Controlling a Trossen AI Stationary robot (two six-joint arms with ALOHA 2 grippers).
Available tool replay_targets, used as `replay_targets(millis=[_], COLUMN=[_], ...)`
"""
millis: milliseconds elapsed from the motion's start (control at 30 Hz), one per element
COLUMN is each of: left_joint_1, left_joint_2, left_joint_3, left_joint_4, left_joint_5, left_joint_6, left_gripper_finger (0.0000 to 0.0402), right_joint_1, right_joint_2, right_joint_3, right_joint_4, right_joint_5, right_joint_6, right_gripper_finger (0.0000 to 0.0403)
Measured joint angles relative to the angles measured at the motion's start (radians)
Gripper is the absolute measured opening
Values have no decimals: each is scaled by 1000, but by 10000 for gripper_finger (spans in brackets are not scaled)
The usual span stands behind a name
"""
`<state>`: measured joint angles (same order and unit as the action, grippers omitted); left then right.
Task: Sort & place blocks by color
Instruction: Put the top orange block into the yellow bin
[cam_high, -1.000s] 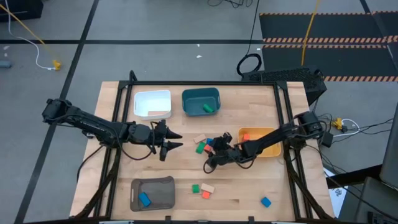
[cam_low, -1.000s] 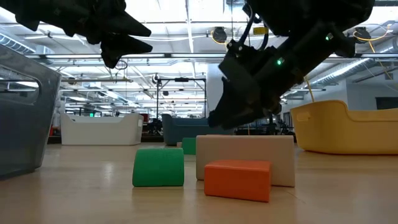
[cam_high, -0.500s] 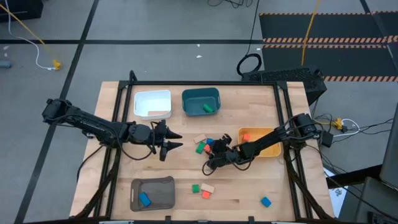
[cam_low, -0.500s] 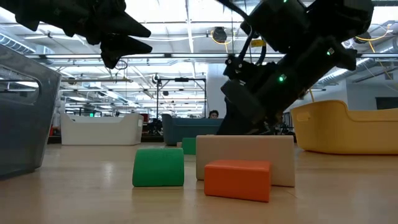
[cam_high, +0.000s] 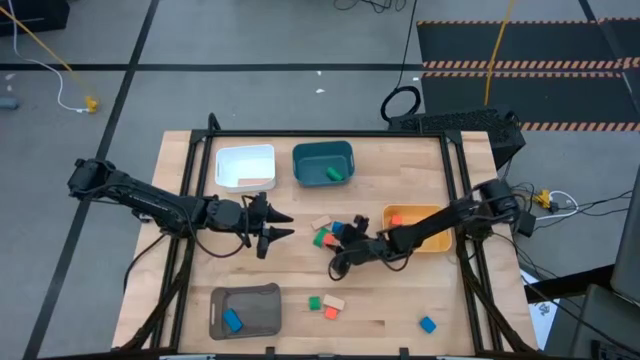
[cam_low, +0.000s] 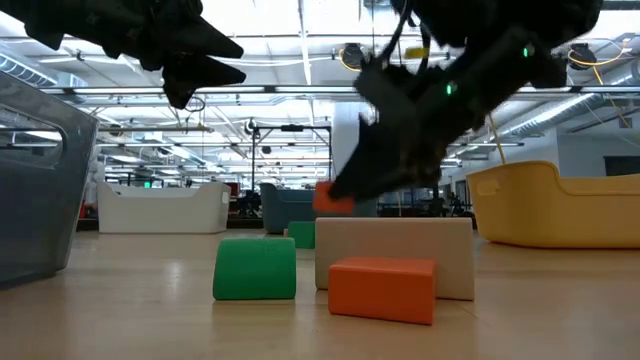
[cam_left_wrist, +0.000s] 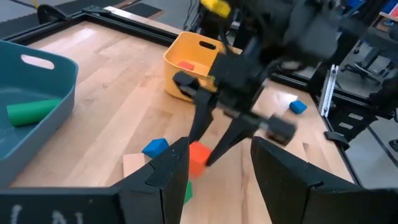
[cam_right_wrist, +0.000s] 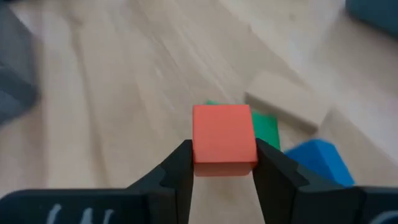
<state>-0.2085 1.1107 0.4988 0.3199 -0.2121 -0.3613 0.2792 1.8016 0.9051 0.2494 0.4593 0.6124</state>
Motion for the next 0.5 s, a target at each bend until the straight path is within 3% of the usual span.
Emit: replay_targets(millis=[233, 500], left_joint_1=[0, 0], left_joint_2=[0, 0], left_joint_3=[0, 0], left_joint_4=[2, -2], left_joint_5=[-15, -16], left_joint_6=[21, 19], left_gripper_finger=[175, 175], right_joint_1=[-9, -31], right_joint_2=[-189, -455], right_joint_3=[0, 0], right_joint_4=[-110, -538], right_joint_5=[29, 141], right_joint_6=[-116, -60], right_gripper_finger=[115, 115])
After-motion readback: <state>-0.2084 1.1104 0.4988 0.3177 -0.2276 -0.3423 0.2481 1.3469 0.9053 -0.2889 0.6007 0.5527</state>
